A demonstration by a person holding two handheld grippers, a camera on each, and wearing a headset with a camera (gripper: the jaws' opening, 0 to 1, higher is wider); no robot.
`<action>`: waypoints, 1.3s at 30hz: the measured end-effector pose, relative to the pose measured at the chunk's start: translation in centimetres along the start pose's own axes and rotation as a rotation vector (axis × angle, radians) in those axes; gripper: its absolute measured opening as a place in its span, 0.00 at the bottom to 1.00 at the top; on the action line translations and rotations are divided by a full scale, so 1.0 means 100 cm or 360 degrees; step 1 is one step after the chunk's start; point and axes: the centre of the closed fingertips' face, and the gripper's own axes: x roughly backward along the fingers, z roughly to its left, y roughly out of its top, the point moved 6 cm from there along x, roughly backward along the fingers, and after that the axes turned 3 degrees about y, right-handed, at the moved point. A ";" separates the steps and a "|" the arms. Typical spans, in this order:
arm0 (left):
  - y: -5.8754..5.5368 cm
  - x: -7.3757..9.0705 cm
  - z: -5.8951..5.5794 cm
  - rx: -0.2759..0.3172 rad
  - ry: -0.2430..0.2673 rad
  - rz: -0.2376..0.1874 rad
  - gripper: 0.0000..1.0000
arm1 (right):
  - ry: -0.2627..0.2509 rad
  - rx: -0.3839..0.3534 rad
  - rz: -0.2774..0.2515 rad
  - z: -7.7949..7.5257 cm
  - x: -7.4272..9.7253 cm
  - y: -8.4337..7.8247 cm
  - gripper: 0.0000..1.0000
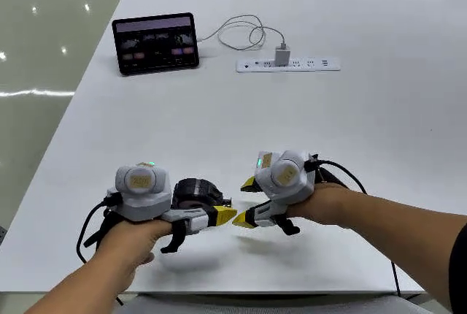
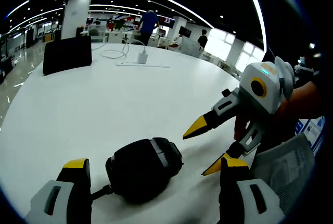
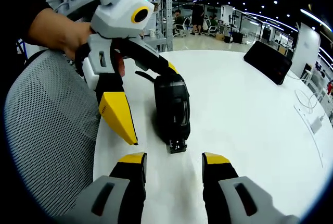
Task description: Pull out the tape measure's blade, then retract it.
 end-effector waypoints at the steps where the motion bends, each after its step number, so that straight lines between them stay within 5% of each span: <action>1: 0.000 0.002 0.001 -0.0087 0.0006 0.0013 1.00 | -0.0007 -0.0009 -0.0008 0.000 0.002 0.000 0.40; 5: 0.000 0.004 -0.003 -0.0098 -0.0062 0.0084 1.00 | -0.0040 -0.0072 -0.0053 0.001 0.014 0.000 0.46; 18: -0.008 0.023 0.012 -0.0016 -0.0147 0.0079 1.00 | -0.0220 -0.0208 -0.0128 -0.005 0.066 -0.027 0.54; 24: -0.009 0.033 0.013 -0.0051 -0.0174 0.0062 0.98 | -0.0288 -0.0291 -0.0164 -0.007 0.086 -0.043 0.58; 39: -0.019 0.053 0.026 -0.0085 -0.0135 0.0091 1.00 | -0.0334 -0.0288 -0.0115 0.007 0.113 -0.091 0.68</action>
